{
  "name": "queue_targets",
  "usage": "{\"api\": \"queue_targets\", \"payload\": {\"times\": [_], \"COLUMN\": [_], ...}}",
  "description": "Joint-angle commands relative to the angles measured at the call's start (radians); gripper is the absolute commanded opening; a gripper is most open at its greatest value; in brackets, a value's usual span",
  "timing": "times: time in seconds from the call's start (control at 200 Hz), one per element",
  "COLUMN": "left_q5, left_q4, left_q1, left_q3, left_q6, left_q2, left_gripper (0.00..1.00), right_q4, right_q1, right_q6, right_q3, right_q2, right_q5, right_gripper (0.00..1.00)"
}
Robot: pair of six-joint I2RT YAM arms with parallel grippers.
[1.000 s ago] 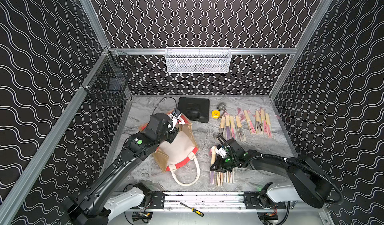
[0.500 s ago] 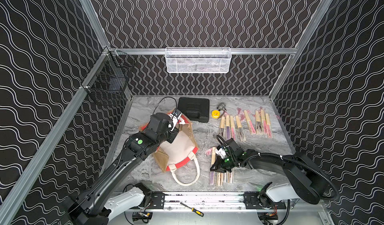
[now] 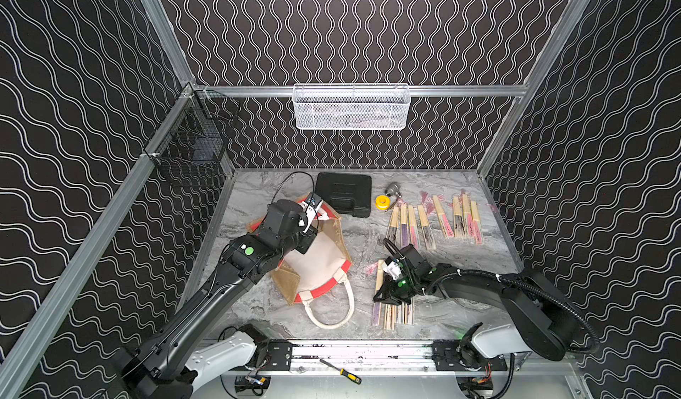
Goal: Take out the folding fans from the tote bags
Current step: Place the folding fan at the center of the board.
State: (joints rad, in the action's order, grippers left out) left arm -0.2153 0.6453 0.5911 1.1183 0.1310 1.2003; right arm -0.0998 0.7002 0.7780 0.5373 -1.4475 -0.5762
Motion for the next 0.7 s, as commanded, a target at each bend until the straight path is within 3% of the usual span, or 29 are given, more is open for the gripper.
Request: {"api": "queue_targets", "payload": {"times": [0.0, 0.46, 0.696], "left_q5": [0.003, 0.004, 0.004], "left_q4": [-0.013, -0.012, -0.011], "left_q1": [-0.001, -0.001, -0.002], "left_q3": [-0.003, -0.002, -0.002], "left_q6": [-0.005, -0.004, -0.005], "left_q2": [0.005, 0.006, 0.008], "left_gripper": [0.00, 0.00, 0.00], "right_q4": [-0.027, -0.122, -0.215], "right_q1": [0.001, -0.001, -0.001], "right_q6": [-0.016, -0.057, -0.086], "right_q3": [0.011, 0.037, 0.071], "right_q2": [-0.003, 0.034, 0.092], "right_q5": [0.026, 0.075, 0.164], "right_gripper": [0.13, 0.21, 0.23]}}
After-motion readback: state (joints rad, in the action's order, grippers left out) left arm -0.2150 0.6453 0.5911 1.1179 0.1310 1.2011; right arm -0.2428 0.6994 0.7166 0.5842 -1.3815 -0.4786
